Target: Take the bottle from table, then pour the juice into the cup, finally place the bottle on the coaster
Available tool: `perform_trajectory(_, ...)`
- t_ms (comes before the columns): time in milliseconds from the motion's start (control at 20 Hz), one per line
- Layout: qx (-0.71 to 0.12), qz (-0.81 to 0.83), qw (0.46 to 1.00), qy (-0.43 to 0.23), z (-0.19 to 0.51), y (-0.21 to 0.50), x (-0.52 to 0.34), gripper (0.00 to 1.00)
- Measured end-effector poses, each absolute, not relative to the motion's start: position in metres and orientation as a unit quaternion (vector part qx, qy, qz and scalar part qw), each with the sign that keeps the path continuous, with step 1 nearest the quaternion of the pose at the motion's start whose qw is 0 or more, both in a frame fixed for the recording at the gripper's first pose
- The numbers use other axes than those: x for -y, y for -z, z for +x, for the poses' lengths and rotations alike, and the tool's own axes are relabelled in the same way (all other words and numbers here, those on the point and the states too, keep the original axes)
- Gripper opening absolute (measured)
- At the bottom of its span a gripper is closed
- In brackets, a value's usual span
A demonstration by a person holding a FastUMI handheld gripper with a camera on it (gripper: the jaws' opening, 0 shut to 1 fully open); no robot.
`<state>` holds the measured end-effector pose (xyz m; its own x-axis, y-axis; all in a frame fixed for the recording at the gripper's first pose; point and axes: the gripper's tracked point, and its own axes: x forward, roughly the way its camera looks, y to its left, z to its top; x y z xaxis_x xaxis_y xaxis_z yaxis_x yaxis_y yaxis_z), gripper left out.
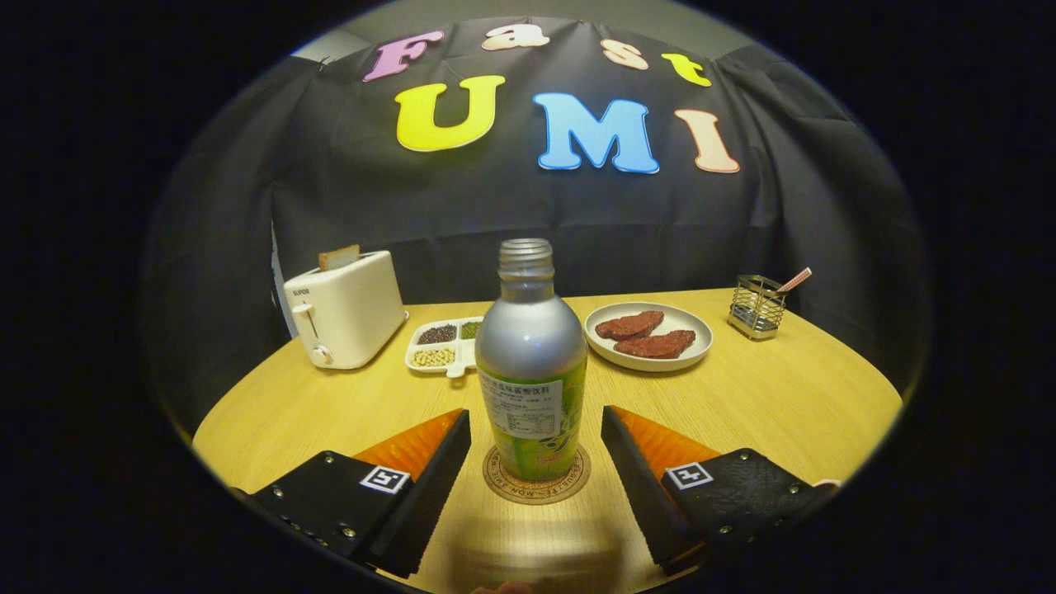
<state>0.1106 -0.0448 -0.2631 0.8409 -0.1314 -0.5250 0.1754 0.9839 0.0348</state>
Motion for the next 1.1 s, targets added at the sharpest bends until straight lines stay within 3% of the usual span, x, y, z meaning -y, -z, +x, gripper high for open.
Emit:
perform_trajectory(650,-0.161,0.053,0.984,0.049,0.05,0.112,0.034,0.97)
perform_trajectory(1100,-0.125,0.048,0.99,0.036,0.031,0.064,0.034,0.97)
